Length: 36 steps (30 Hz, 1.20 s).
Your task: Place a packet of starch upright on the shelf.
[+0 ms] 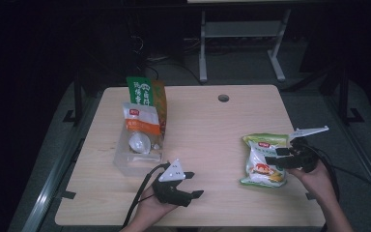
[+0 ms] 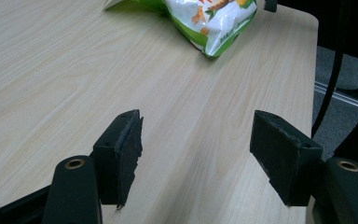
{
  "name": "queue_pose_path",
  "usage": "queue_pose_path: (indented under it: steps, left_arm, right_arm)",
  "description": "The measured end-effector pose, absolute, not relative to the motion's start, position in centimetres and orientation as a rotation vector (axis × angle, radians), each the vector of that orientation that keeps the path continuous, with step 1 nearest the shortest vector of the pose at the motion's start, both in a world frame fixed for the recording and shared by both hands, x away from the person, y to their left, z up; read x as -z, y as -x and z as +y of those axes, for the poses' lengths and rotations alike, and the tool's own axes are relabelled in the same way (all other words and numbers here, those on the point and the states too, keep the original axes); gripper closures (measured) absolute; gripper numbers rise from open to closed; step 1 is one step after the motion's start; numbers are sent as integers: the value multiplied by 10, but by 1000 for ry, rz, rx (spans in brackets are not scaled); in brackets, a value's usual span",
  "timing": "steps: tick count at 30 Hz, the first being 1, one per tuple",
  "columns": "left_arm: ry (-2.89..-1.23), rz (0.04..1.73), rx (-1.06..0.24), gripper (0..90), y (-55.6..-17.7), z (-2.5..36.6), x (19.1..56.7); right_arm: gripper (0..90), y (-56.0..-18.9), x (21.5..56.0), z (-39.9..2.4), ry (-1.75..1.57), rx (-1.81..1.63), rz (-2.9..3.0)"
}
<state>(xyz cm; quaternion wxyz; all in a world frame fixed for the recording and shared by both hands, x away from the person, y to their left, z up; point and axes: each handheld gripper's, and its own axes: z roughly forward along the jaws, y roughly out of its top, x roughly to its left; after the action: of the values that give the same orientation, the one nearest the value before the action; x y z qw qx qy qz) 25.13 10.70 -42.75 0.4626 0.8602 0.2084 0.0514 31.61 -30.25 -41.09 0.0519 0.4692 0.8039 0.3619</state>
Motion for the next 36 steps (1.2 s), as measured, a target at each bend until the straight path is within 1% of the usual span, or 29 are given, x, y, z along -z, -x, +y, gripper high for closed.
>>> queue_pose_path:
  steps: [7, 11, 12, 14, 15, 17, 18, 22, 23, 24, 28, 29, 32, 33, 36]
  left_arm:
    - [-2127, 497, -107, 331, -259, 88, 425]
    - [-2137, 480, -93, 321, -263, 74, 422]
    - [-2135, 475, -90, 318, -264, 69, 421]
    - [-2136, 467, -90, 316, -266, 63, 421]
    - [-2136, 467, -90, 316, -266, 63, 421]
    - [-2138, 454, -79, 316, -269, 51, 421]
    - [-2140, 448, -79, 316, -270, 48, 421]
    - [-2132, 449, -64, 316, -272, 38, 422]
    - [-2130, 448, -63, 316, -273, 36, 423]
    - [-2130, 451, -58, 316, -274, 34, 423]
    - [-2136, 438, -57, 316, -277, 25, 423]
    - [-2136, 436, -55, 317, -278, 23, 422]
    - [-2138, 434, -53, 317, -280, 18, 422]
    - [-2140, 433, -53, 317, -281, 17, 423]
    - [-2147, 435, -47, 317, -284, 15, 424]
  right_arm:
    - [313, -308, 419, -330, -1491, -1062, 2378]
    - [327, -309, 429, -340, -1530, -1010, 2381]
    - [360, -309, 432, -341, -1534, -1003, 2388]
    - [482, -309, 439, -344, -1529, -1066, 2419]
    - [501, -308, 440, -345, -1517, -1104, 2426]
    - [631, -306, 441, -346, -1530, -1138, 2426]
    - [679, -305, 441, -347, -1521, -1146, 2425]
    - [819, -300, 440, -344, -1486, -1138, 2448]
    - [840, -298, 441, -342, -1474, -1133, 2459]
    - [842, -296, 441, -340, -1467, -1134, 2465]
    - [837, -291, 442, -336, -1449, -1148, 2483]
    - [802, -291, 442, -336, -1454, -1152, 2485]
    - [562, -295, 442, -340, -1514, -1149, 2472]
    - [502, -297, 442, -341, -1542, -1132, 2457]
    - [378, -308, 446, -344, -1589, -1127, 2448]
